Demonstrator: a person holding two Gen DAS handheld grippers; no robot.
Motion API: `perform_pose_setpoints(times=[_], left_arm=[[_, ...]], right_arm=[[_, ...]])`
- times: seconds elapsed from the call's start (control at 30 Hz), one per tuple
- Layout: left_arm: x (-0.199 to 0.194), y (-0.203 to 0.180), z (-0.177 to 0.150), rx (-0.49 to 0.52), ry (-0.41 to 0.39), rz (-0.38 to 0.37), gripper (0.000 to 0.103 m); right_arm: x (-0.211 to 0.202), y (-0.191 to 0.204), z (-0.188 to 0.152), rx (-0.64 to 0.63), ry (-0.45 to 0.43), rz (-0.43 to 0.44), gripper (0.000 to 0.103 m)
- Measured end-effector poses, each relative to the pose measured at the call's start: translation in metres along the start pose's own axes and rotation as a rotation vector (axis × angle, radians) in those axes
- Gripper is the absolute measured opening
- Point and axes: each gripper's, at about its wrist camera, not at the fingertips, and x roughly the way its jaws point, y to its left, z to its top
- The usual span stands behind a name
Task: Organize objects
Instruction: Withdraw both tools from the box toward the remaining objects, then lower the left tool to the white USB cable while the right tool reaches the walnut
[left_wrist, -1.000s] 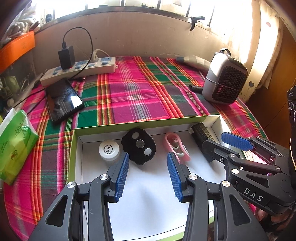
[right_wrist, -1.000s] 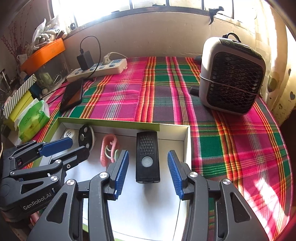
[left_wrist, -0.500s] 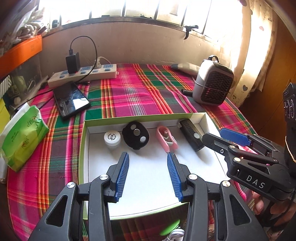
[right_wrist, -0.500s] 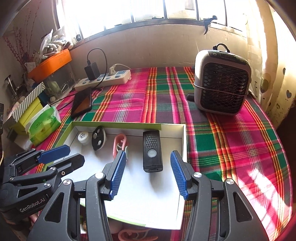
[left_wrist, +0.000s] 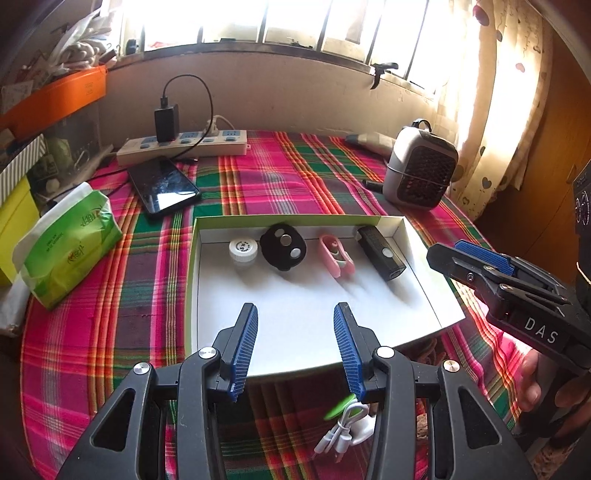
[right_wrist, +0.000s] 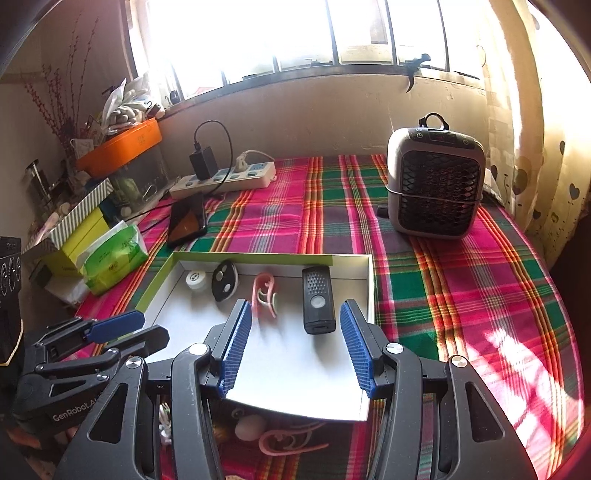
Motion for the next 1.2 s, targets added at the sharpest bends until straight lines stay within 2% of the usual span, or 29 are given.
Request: perform_pose_setpoints(times=[0.47,0.83,1.2], left_arm=[[-0.012,0.015,-0.035,-0.031,0.022,-0.016,0.041],[-0.013,0.014,-0.061,-0.02,0.044,-0.111,0.041],[-0.008,0.003,-0.073,0.014,0.069,-0.147,0.041]], right_arm=[[-0.026,0.004,-0.039,-0.022,0.025,0.023,0.051],[-0.028,0.009,-0.077,-0.073,0.076,0.074,0.051],[-0.023,0.017,-0.101,-0.096,0.116,0.134,0.051]])
